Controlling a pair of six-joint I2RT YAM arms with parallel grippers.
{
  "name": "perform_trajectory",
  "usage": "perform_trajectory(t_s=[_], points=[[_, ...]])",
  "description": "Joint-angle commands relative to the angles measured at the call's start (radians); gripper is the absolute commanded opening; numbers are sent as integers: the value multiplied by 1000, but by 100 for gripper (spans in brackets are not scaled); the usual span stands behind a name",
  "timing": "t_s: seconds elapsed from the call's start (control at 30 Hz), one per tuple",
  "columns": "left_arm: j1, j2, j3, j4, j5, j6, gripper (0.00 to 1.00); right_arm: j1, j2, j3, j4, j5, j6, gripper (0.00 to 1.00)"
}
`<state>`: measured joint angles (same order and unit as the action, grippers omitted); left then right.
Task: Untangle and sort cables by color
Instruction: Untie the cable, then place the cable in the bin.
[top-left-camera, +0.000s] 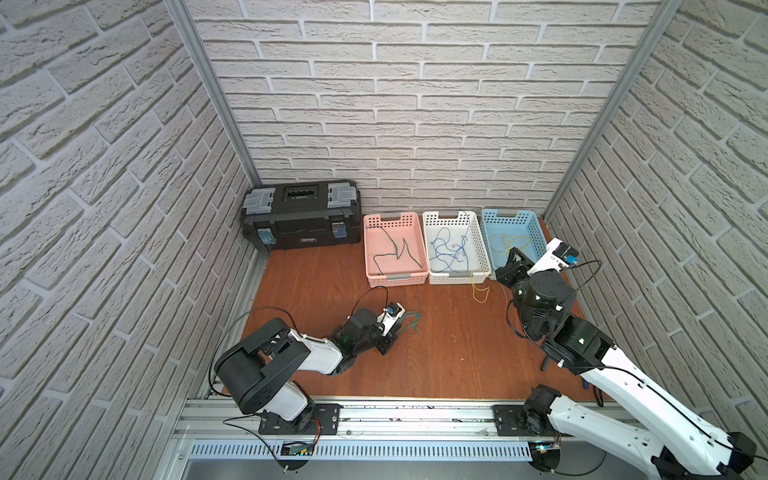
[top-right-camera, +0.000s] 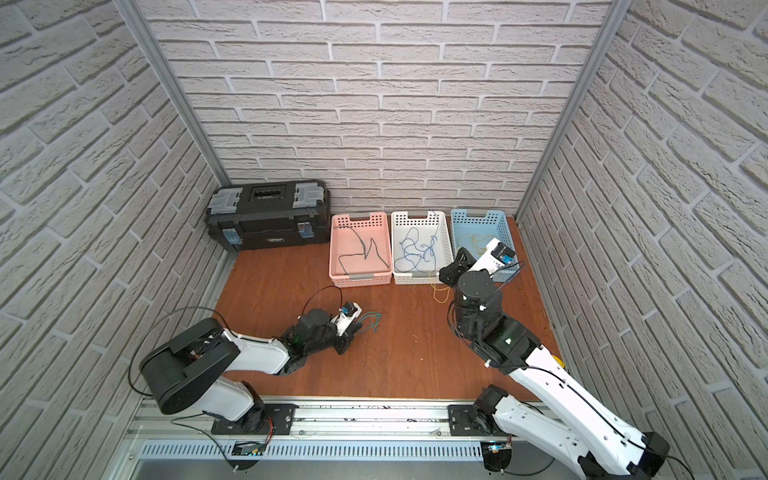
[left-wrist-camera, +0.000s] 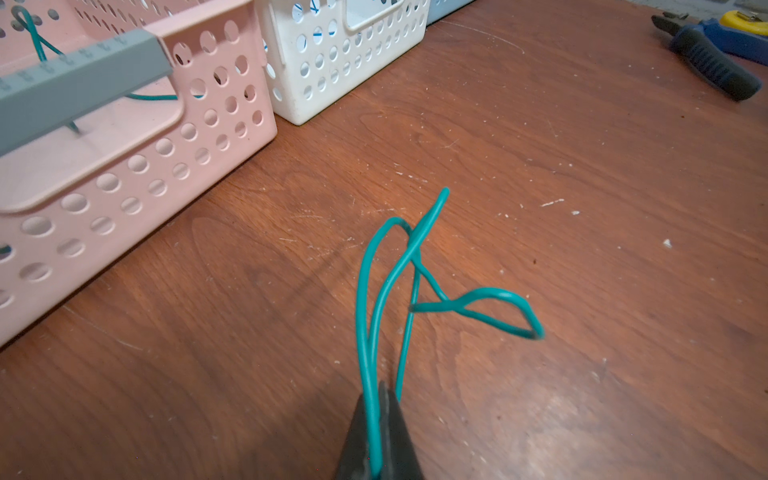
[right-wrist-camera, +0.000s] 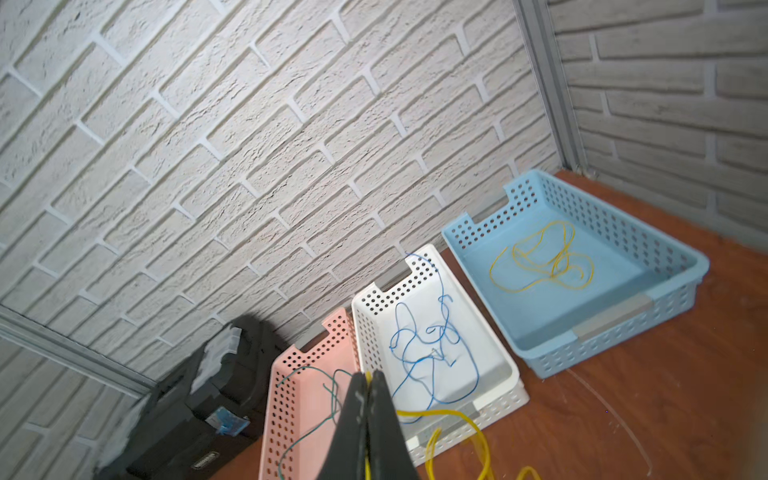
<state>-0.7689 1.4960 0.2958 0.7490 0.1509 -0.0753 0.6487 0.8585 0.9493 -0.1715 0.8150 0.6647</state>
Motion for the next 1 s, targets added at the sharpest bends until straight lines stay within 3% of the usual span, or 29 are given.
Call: perform_trajectory(t_s=[0.0,0.17,0.3,0.57,0.77,0.97], points=[[5,-32,11,5,13,-2,0,-52,78,56,62,5,-283,3],[3,-40,8,1,21,-10,0,-204,245,195,105,-39,-447,3],[-1,-24,16,-1,25,-14,0,-306,355,273,249,-40,-592,3],[2,33,40,-3,19,9,2,-480,660,489,333,-143,-700,3],[3,48,50,-5,28,15,3,-579,903,630,236,-140,-618,3],[4,41,47,-5,33,16,0,-656,1100,717,-26,-206,-452,8]])
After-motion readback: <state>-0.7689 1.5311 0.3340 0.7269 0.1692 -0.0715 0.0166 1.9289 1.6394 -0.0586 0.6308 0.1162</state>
